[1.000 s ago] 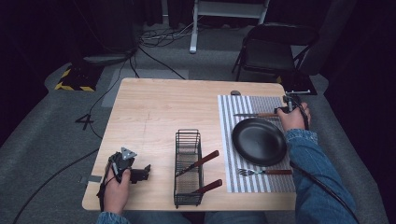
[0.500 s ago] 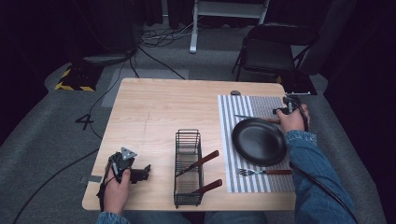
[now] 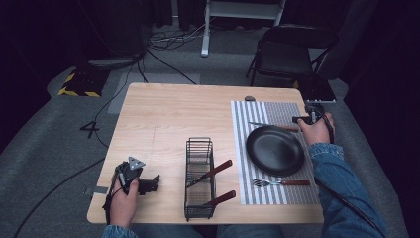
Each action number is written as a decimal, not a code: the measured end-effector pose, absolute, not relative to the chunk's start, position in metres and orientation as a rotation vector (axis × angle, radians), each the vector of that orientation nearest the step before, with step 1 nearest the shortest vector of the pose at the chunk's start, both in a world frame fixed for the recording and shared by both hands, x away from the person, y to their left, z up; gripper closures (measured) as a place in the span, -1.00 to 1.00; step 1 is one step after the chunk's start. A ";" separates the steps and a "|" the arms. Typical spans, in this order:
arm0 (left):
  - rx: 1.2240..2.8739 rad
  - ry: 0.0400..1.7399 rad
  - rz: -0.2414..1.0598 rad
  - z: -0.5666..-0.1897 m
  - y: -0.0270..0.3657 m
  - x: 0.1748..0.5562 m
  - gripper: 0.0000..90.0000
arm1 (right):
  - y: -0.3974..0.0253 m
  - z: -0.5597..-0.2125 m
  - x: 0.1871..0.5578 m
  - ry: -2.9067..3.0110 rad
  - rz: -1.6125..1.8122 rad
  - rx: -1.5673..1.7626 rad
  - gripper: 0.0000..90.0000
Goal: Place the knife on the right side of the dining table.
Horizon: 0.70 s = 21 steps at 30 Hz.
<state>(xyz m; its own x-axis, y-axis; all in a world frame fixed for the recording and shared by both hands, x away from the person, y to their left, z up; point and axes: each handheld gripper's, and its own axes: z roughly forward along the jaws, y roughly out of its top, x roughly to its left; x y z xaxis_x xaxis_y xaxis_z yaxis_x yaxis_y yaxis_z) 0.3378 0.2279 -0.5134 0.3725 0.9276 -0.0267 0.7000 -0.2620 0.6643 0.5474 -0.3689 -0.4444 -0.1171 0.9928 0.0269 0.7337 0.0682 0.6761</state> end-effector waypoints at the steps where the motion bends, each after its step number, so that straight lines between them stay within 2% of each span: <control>1: 2.047 1.399 0.500 -0.513 0.228 0.338 -1.00 | -0.370 -0.447 0.544 1.923 0.731 1.706 0.22; 11: 2.047 1.399 0.501 -0.513 0.228 0.338 -1.00 | -0.385 -0.474 0.539 1.951 0.634 1.735 0.25; 21: 2.047 1.399 0.500 -0.513 0.228 0.338 -1.00 | -0.383 -0.480 0.546 1.930 0.633 1.751 0.26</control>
